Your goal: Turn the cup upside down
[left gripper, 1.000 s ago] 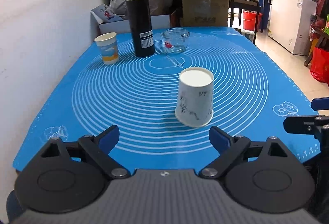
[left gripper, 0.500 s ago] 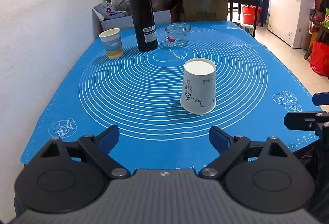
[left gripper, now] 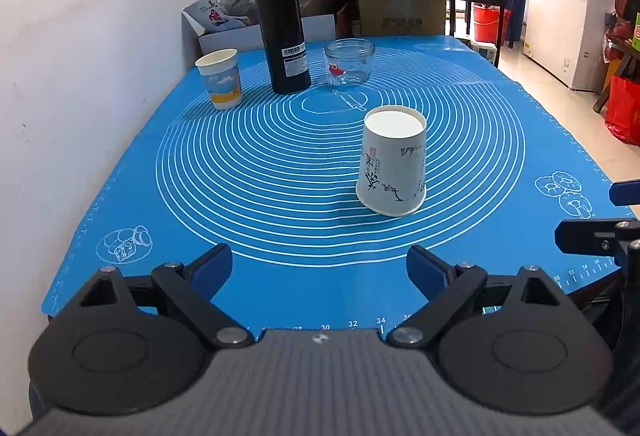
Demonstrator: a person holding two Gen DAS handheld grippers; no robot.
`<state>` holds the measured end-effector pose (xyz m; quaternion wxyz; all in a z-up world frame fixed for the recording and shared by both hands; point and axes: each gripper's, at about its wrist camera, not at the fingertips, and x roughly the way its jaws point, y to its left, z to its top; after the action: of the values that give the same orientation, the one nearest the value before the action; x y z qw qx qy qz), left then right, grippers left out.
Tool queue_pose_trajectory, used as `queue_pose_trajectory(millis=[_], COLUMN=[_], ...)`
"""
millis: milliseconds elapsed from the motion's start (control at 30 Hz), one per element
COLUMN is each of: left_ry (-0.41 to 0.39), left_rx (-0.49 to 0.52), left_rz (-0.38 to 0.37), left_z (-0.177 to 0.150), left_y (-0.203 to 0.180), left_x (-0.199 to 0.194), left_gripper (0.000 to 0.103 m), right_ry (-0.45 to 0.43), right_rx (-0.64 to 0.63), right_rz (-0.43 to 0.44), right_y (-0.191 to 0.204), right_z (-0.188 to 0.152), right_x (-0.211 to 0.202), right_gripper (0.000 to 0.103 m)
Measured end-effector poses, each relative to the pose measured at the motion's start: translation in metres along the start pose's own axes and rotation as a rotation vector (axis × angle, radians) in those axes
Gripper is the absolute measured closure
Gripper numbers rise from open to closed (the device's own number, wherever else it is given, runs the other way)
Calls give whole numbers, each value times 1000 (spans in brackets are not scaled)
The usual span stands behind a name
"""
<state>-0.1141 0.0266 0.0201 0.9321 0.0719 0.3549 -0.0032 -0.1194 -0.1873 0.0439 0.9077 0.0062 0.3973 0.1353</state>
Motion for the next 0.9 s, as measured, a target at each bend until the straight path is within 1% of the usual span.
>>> queue_pose_trajectory(millis=[900], left_ry=[9], left_rx=[4], left_rz=[-6], left_z=[1], left_y=[-1], left_x=[1], left_gripper=[10], right_ry=[3], right_rx=[-4], right_rz=[5], right_y=[1], right_z=[0], right_x=[1], right_gripper=[6])
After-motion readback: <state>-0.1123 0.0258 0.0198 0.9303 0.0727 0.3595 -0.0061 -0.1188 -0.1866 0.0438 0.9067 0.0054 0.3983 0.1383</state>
